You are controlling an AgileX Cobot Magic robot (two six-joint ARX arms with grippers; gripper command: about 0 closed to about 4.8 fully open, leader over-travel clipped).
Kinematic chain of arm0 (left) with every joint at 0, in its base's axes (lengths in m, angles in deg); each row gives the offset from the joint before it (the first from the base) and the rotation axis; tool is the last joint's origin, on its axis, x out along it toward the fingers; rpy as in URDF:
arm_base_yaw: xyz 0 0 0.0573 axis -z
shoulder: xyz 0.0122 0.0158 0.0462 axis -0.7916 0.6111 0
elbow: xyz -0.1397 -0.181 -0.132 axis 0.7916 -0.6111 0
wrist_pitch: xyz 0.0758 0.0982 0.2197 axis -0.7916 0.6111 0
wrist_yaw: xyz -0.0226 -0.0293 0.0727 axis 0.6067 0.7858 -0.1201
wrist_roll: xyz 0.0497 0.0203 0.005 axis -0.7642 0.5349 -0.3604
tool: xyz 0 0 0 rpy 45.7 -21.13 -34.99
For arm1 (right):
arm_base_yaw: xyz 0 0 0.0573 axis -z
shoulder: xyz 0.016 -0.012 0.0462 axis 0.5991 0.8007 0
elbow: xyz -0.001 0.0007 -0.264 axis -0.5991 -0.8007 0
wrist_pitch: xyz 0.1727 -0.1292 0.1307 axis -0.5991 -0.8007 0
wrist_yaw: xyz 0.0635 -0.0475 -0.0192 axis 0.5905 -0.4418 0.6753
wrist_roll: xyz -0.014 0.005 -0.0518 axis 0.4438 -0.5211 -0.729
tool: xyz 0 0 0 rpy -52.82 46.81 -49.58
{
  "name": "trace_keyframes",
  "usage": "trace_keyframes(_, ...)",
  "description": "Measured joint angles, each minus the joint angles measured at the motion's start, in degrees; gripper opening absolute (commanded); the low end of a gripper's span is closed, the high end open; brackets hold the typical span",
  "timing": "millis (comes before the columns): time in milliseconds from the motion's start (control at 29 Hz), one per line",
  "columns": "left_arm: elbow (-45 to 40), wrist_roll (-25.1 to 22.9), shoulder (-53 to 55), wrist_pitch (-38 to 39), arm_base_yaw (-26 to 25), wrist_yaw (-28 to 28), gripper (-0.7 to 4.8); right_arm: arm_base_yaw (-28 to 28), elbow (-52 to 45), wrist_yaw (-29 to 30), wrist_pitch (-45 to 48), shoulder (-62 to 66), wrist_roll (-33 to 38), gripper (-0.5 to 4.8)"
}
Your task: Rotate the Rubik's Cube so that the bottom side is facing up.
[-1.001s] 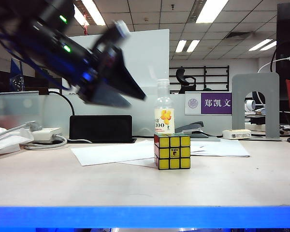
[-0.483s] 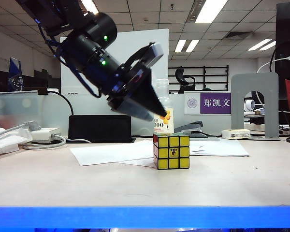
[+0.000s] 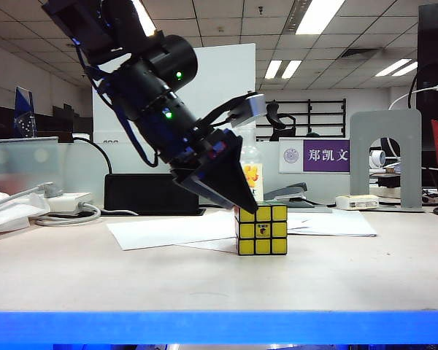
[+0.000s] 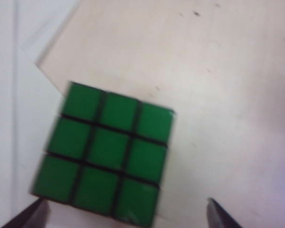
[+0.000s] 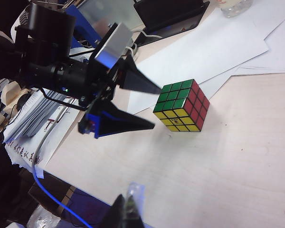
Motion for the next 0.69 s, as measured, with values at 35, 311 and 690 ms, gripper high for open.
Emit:
trace_keyframes(35,0.0,-0.13,0.13,-1.25,0.0,-0.48,4.32,0.0,0.02,0.31,0.0,0.0,0.04,-0.06)
trace_keyframes(311,0.15,-0.28,1.88,-6.62,-0.28,-1.42,4.32,0.0,0.0,1.46,0.02,0.02,0.35,-0.06)
trace_keyframes(690,4.92,0.09,8.13,-6.4,0.63,0.37,4.23,0.0,0.0,1.64,0.0,0.02,0.35,-0.06)
